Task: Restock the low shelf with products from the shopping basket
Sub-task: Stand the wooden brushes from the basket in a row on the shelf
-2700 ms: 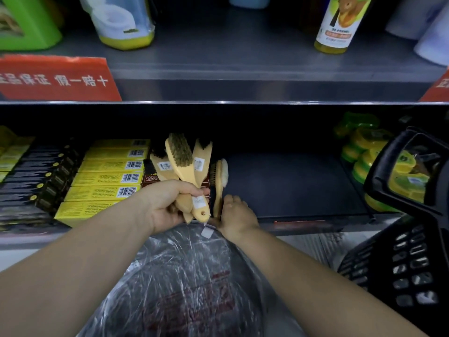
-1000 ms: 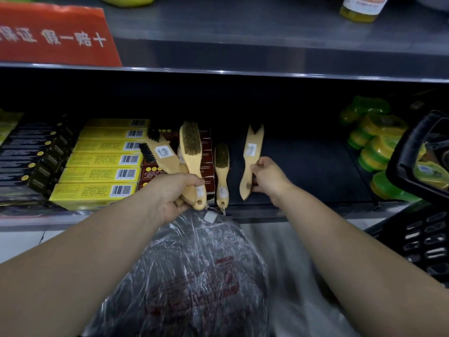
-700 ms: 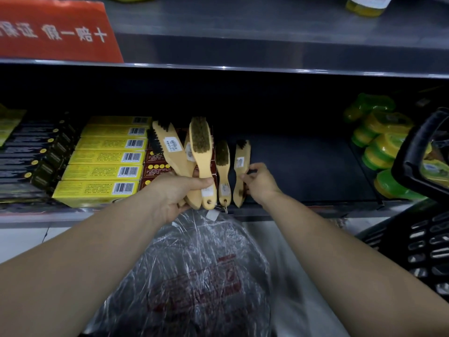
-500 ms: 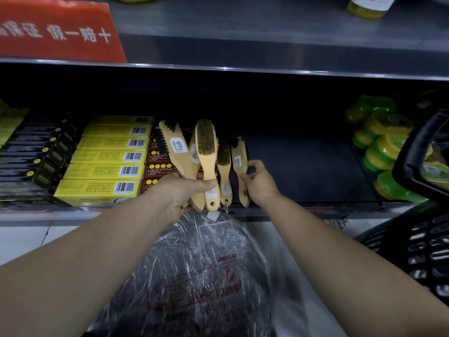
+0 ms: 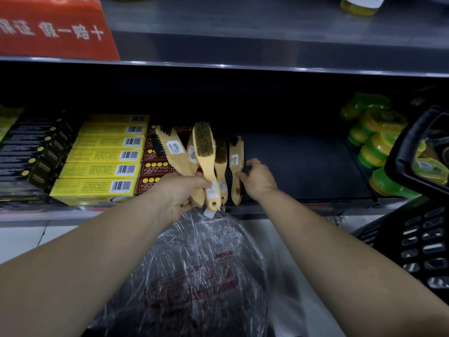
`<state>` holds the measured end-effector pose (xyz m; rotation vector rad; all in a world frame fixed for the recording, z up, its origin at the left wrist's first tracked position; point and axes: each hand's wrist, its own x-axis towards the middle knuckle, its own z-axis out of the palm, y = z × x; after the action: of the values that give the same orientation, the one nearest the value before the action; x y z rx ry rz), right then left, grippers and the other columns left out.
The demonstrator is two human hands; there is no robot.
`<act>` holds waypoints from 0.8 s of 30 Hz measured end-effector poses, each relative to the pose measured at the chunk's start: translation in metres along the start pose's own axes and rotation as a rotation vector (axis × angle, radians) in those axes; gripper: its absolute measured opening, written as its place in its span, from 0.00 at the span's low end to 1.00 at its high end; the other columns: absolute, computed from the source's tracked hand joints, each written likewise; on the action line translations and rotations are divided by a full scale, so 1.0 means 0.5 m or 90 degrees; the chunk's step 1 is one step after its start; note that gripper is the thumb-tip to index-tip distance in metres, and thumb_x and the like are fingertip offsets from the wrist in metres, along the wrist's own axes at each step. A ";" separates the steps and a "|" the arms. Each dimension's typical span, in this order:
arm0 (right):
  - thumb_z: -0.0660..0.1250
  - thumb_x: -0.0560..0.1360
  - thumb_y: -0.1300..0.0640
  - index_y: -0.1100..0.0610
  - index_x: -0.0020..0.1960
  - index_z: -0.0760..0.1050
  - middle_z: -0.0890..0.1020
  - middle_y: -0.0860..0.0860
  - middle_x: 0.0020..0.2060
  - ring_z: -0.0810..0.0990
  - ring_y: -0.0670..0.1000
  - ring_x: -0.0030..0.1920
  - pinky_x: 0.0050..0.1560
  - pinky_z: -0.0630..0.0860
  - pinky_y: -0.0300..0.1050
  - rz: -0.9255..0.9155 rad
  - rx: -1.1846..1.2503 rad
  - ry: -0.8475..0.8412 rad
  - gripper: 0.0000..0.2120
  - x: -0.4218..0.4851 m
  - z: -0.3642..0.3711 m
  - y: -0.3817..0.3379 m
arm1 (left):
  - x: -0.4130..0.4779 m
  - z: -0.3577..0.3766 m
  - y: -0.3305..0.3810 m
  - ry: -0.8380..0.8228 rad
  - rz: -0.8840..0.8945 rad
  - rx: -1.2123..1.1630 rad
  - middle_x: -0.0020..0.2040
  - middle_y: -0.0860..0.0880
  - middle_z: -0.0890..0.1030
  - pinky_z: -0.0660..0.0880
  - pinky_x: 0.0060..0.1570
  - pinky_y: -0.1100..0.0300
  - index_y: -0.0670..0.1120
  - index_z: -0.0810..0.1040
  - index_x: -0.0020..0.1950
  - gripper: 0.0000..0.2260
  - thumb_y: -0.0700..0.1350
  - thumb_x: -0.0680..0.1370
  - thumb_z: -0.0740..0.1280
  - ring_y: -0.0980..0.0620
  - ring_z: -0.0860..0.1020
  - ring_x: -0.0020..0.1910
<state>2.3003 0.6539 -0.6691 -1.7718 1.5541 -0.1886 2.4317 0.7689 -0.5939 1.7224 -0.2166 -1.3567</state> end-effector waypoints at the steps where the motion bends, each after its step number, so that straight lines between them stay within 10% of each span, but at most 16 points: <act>1: 0.61 0.78 0.51 0.57 0.66 0.67 0.71 0.57 0.61 0.72 0.57 0.59 0.52 0.69 0.45 -0.023 -0.029 0.042 0.18 -0.006 -0.006 -0.005 | 0.000 0.000 0.000 0.001 0.003 -0.001 0.41 0.49 0.81 0.72 0.36 0.59 0.47 0.75 0.45 0.09 0.34 0.72 0.71 0.53 0.77 0.41; 4: 0.59 0.79 0.48 0.55 0.53 0.76 0.75 0.53 0.51 0.74 0.51 0.51 0.49 0.70 0.44 -0.160 0.076 0.078 0.12 -0.031 -0.028 -0.040 | 0.001 0.001 0.001 0.000 0.015 -0.002 0.41 0.51 0.80 0.71 0.35 0.60 0.47 0.75 0.46 0.11 0.34 0.71 0.71 0.54 0.77 0.40; 9: 0.65 0.77 0.54 0.54 0.50 0.78 0.83 0.53 0.50 0.80 0.50 0.51 0.54 0.76 0.45 -0.118 0.310 -0.298 0.05 -0.071 -0.043 -0.093 | -0.002 0.013 0.005 -0.029 0.043 0.021 0.43 0.48 0.81 0.73 0.37 0.60 0.47 0.76 0.46 0.10 0.34 0.71 0.71 0.51 0.78 0.42; 14: 0.57 0.80 0.62 0.60 0.49 0.71 0.80 0.57 0.38 0.81 0.51 0.36 0.37 0.81 0.44 0.006 0.596 -0.197 0.05 -0.052 -0.081 -0.063 | -0.007 0.021 0.009 -0.031 0.058 0.005 0.40 0.49 0.78 0.72 0.39 0.60 0.49 0.74 0.44 0.06 0.41 0.74 0.70 0.53 0.74 0.39; 20: 0.62 0.78 0.61 0.57 0.41 0.71 0.77 0.52 0.36 0.77 0.48 0.38 0.38 0.75 0.40 0.133 0.525 -0.095 0.08 -0.031 -0.089 0.041 | -0.019 0.018 0.010 -0.026 0.065 0.026 0.40 0.49 0.76 0.71 0.34 0.61 0.50 0.71 0.44 0.06 0.46 0.77 0.67 0.53 0.74 0.37; 24: 0.64 0.78 0.59 0.58 0.53 0.72 0.78 0.51 0.38 0.78 0.48 0.37 0.35 0.76 0.41 0.168 0.451 -0.083 0.06 -0.029 -0.083 0.058 | -0.026 0.026 0.011 -0.018 0.071 0.035 0.38 0.48 0.76 0.71 0.33 0.62 0.49 0.72 0.43 0.06 0.47 0.77 0.67 0.53 0.73 0.34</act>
<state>2.2503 0.6494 -0.6526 -1.0015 1.3777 -0.4242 2.4178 0.7666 -0.5808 1.7106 -0.3637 -1.3042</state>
